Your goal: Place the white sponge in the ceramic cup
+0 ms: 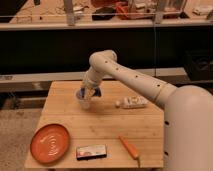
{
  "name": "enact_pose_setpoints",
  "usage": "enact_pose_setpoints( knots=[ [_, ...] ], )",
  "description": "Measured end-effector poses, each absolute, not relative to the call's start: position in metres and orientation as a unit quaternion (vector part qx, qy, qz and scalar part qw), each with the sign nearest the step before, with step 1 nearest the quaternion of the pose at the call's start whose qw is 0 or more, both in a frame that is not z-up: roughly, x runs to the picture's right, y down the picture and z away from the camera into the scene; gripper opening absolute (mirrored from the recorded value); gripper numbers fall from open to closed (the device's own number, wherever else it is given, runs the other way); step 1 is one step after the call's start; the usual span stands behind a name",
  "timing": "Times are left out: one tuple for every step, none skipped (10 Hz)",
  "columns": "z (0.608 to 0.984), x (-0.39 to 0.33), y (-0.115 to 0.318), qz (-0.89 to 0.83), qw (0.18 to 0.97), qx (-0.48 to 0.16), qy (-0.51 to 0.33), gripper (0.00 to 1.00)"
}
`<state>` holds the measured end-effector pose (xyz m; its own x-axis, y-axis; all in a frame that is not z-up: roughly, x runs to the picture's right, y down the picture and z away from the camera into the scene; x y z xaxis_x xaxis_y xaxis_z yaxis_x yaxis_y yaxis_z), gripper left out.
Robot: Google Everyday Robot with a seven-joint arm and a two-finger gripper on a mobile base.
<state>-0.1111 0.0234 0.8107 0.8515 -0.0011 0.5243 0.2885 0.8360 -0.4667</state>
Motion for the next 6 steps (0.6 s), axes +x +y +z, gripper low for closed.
enact_pose_setpoints(
  knots=[
    [0.8108, -0.1112, 0.0235, -0.079, 0.922, -0.275, -0.261, 0.06],
    [0.8108, -0.1109, 0.0233, -0.080, 0.922, -0.275, -0.261, 0.06],
    [0.8109, -0.1110, 0.0233, -0.081, 0.921, -0.275, -0.262, 0.06],
    [0.8109, -0.1110, 0.0233, -0.081, 0.921, -0.275, -0.262, 0.06],
    [0.8112, -0.1108, 0.0235, -0.082, 0.921, -0.275, -0.262, 0.06],
    [0.8112, -0.1109, 0.0234, -0.083, 0.921, -0.275, -0.263, 0.06]
  ],
)
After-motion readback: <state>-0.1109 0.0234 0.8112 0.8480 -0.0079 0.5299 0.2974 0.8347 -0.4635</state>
